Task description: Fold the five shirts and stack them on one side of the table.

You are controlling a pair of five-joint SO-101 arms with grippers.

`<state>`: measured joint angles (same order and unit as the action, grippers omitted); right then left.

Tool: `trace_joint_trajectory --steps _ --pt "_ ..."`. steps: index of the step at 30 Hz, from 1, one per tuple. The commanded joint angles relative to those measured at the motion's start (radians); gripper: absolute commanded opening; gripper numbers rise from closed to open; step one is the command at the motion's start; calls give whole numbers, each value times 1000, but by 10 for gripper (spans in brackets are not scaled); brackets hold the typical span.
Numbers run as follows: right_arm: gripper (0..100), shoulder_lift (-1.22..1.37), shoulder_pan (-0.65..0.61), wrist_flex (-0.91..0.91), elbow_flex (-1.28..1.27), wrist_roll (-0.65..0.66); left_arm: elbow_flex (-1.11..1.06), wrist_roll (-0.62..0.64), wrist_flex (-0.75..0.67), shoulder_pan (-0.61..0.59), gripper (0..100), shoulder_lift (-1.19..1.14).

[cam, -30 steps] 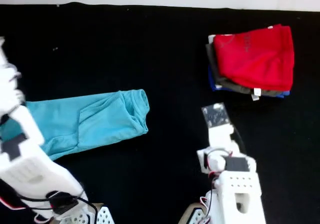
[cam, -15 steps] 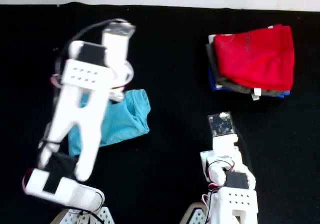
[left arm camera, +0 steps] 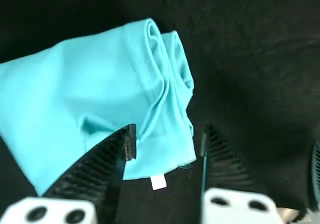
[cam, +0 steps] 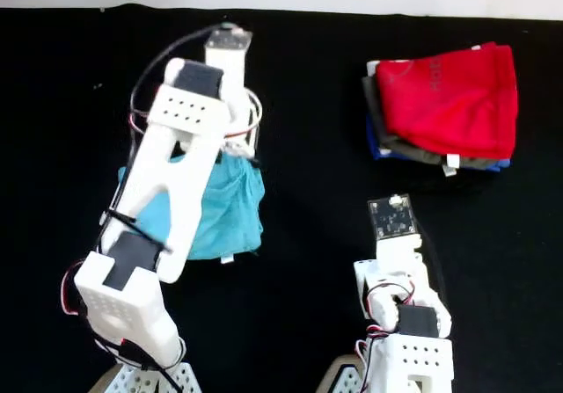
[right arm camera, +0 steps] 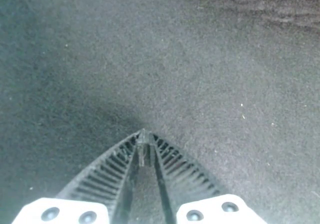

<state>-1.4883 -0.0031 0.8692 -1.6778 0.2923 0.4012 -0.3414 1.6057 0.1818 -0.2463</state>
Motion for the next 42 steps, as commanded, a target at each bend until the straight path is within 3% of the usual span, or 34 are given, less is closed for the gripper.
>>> trace_joint_trajectory --steps 1,4,11,18,23,26,29,33,39,42 --pt "7 -13 12 5 -84 6 136 8 138 -62 168 30" --pt "7 -13 12 5 -84 6 74 -38 160 -137 9 21" --pt "7 -13 12 5 -84 6 -180 -94 52 -159 10 -76" --pt "7 -13 12 5 -84 6 -420 -14 -38 59 10 -90" --pt "7 -13 12 5 -84 6 -395 55 2 206 9 12" --pt "7 -13 12 5 -84 6 -352 57 35 236 8 140" --pt "7 -13 12 5 -84 6 -354 2 34 151 8 229" --pt "7 -13 12 5 -84 6 -392 -77 18 -48 8 223" --pt "7 -13 12 5 -84 6 -417 -97 -212 -291 8 139" --pt "7 -13 12 5 -84 6 -410 -11 -328 -360 8 90"
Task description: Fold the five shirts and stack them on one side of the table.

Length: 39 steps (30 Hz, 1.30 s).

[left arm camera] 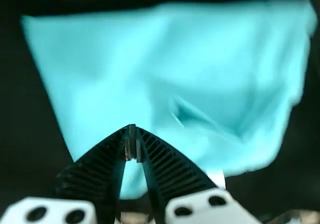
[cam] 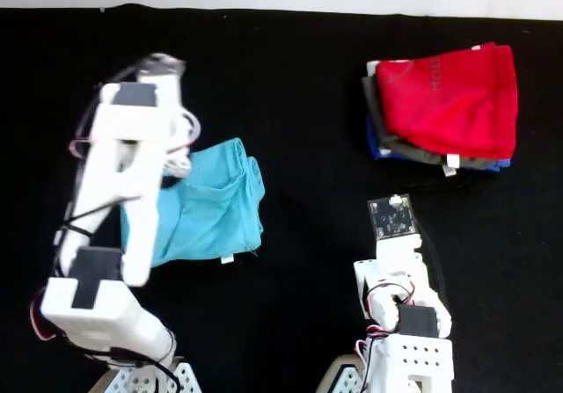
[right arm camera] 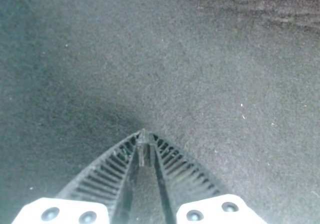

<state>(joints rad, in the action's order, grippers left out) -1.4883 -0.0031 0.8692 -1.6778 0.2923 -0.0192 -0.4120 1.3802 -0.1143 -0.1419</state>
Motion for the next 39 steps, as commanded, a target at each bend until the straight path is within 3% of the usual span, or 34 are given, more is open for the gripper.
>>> trace_joint_trajectory --steps 1,11,17,26,29,35,39 --pt "7 -13 12 5 -84 6 4 86 -127 -65 8 -31" --pt "7 -13 12 5 -84 6 5 186 -132 185 8 -154" --pt "7 -13 12 4 -84 6 24 198 38 346 8 -143" --pt "7 -13 12 4 -84 6 28 190 276 493 8 25" --pt "7 -13 12 4 -84 6 38 190 215 450 8 39" --pt "7 -13 12 4 -84 6 31 198 -114 286 8 -1" --pt "7 -13 12 4 -84 6 39 198 -215 248 8 -119"
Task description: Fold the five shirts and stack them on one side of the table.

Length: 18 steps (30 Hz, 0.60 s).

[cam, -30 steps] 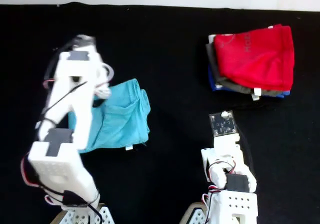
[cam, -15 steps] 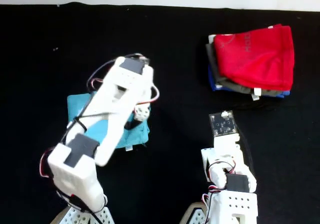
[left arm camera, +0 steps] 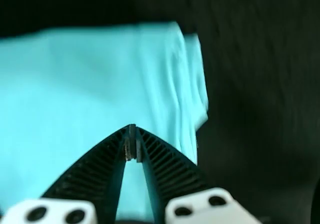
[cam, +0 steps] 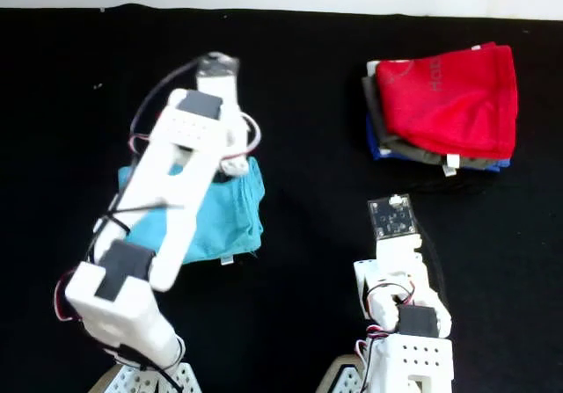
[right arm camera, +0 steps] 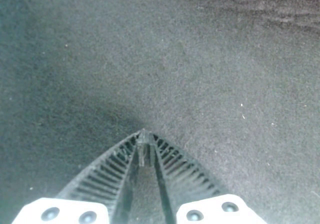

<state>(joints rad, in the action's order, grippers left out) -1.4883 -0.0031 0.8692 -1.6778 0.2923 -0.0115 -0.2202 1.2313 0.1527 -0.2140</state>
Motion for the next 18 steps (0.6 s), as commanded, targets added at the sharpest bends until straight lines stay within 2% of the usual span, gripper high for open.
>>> trace_joint_trajectory --steps 1,5,10,18 --pt "7 -13 12 4 -84 6 31 6 -72 -15 8 -82" --pt "7 -13 12 2 -84 6 35 8 -75 59 8 -203" --pt "7 -13 12 2 -84 6 156 49 -61 140 8 -219" --pt "7 -13 12 2 -84 6 335 81 150 128 8 -217"
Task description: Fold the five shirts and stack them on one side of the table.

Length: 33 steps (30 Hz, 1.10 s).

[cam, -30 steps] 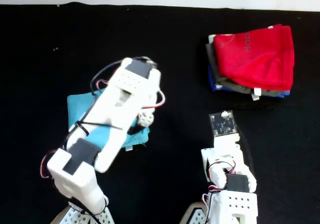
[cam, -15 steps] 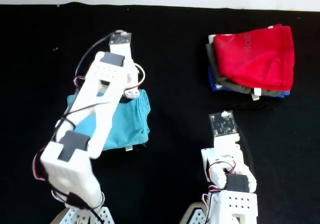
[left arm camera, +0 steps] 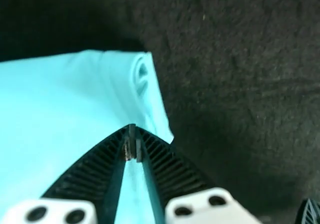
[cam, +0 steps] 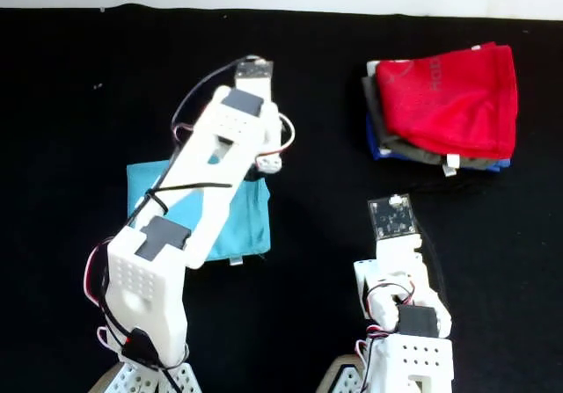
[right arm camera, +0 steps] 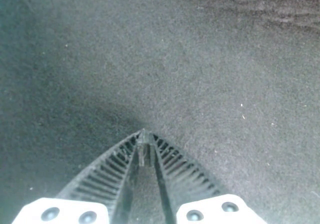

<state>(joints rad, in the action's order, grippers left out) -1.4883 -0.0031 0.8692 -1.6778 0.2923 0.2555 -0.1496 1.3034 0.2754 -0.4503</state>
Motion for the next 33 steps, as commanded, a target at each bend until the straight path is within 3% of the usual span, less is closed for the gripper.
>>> trace_joint_trajectory --steps 1,8,11,15,19,25,30,33 --pt "7 -13 12 2 -84 6 91 11 121 2 8 21" --pt "9 -13 12 1 -84 5 142 8 293 -58 8 154" --pt "9 -13 10 1 -85 5 50 5 331 -117 8 257" --pt "9 -13 10 2 -85 5 -211 -106 328 -225 8 484" --pt "9 -13 10 2 -85 5 -598 -141 123 -329 8 690" --pt "9 -13 10 2 -85 5 -1059 -143 -141 -390 8 889" --pt "9 -8 10 8 -73 11 -1276 -141 -342 -390 8 954" --pt "9 -8 30 119 54 48 -1300 -138 -374 -397 8 980"
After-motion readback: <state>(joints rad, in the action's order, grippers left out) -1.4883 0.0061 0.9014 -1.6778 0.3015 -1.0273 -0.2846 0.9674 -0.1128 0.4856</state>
